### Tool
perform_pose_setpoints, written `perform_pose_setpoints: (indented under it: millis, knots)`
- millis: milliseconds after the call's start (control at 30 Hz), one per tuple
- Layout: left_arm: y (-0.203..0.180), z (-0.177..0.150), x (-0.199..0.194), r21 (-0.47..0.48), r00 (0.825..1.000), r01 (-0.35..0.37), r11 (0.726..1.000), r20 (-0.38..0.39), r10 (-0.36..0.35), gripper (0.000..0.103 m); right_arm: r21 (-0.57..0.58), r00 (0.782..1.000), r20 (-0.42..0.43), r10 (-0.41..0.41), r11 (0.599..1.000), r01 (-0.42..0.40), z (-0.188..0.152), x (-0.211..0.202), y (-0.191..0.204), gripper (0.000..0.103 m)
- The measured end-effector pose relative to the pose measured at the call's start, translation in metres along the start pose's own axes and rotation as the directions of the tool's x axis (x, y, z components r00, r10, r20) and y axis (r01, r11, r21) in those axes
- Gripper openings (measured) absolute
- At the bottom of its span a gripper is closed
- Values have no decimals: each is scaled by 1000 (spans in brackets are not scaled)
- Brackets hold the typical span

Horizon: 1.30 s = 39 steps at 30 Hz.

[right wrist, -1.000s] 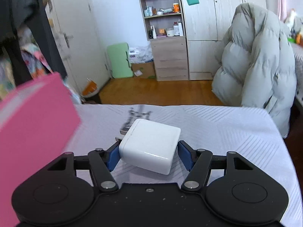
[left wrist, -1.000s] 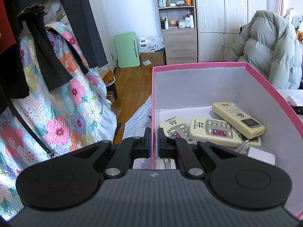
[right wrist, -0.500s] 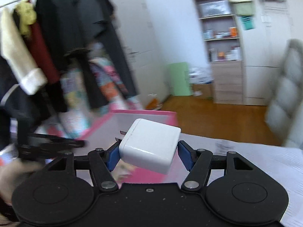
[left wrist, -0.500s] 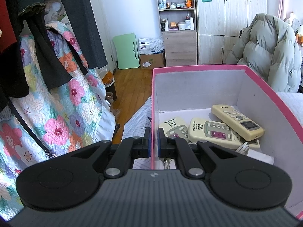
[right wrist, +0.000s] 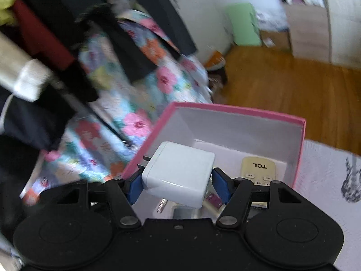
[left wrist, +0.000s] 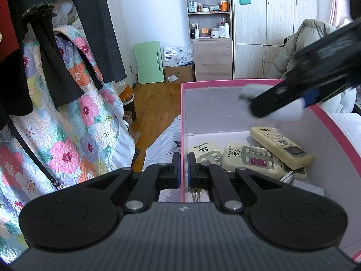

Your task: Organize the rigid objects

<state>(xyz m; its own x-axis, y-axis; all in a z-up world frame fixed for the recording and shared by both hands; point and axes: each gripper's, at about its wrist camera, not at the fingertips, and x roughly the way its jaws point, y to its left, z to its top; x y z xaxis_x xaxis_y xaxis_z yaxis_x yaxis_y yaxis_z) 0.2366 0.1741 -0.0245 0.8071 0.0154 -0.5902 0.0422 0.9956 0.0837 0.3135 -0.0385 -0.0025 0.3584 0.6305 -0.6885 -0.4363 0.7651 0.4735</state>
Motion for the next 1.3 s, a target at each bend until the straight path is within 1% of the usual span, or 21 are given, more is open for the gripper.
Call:
perform_pose_setpoints:
  millis: [67, 133, 233, 333, 400, 467, 600, 700, 833, 933, 1100, 1167, 1300]
  knots:
    - [1, 0, 0, -3, 1000, 7, 1000, 1, -7, 4, 58, 999, -49, -6, 998, 9, 3, 16, -8, 69]
    - [0, 0, 0, 4, 1000, 2, 1000, 0, -2, 4, 73, 996, -81, -20, 997, 26, 2, 31, -12, 69]
    - [-1, 0, 0, 4, 1000, 1, 1000, 0, -1, 4, 88, 991, -118, -64, 993, 75, 0, 50, -15, 69]
    - [-2, 0, 0, 5, 1000, 1, 1000, 0, -1, 4, 98, 988, -126, -87, 990, 99, 2, 61, -16, 71]
    - [-2, 0, 0, 7, 1000, -2, 1000, 1, 2, 4, 124, 990, -121, -71, 989, 86, 3, 63, -19, 71]
    - [-2, 0, 0, 8, 1000, -3, 1000, 3, 3, 4, 151, 996, -80, -46, 987, 57, 6, 52, -22, 72]
    - [-2, -1, -1, 5, 1000, -2, 1000, 4, 2, 4, 133, 999, -10, -38, 990, 39, 8, 21, -21, 72]
    - [-3, 0, -1, 6, 1000, -2, 1000, 4, 2, 4, 101, 999, 31, -31, 995, 28, 0, -5, -18, 72]
    - [-2, 0, -1, 5, 1000, -3, 1000, 5, 2, 4, 23, 994, 111, -21, 1000, 18, -23, -43, -11, 72]
    - [-1, 0, -1, 5, 1000, -5, 1000, 6, 5, 4, -22, 983, 184, -20, 999, 25, -49, -75, -7, 72]
    - [-2, 0, -1, 8, 1000, -12, 1000, 4, 11, 4, -90, 957, 280, -74, 991, 103, -88, -109, 0, 72]
    - [-2, 1, -1, 4, 1000, -11, 1000, 1, 11, 4, -96, 946, 309, -96, 987, 131, -102, -118, 1, 72]
    - [-3, 1, 1, 6, 1000, -16, 1000, -5, 16, 4, -77, 930, 346, -122, 984, 158, -125, -133, -1, 72]
